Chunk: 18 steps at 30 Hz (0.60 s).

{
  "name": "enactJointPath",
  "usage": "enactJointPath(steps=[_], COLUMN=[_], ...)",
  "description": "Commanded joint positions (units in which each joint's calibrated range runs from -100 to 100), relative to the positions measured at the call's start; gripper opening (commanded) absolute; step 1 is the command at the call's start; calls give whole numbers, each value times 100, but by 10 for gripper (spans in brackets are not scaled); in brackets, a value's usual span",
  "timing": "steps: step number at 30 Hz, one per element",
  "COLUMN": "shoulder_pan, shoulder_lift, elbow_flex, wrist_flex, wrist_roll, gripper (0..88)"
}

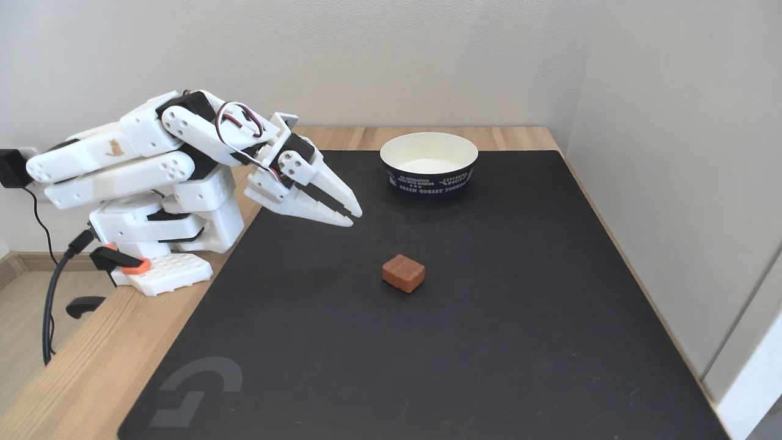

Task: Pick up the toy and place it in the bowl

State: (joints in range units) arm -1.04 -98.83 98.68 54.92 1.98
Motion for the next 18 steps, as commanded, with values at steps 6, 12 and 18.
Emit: enactJointPath(steps=[6,12,18], shoulder_pan=[58,58,58], shoulder_lift=[-42,-42,-42], elbow_flex=[15,24,24], wrist_flex=[-5,-30,-30], wrist_roll=[-10,-10,-10], gripper=[25,25,25])
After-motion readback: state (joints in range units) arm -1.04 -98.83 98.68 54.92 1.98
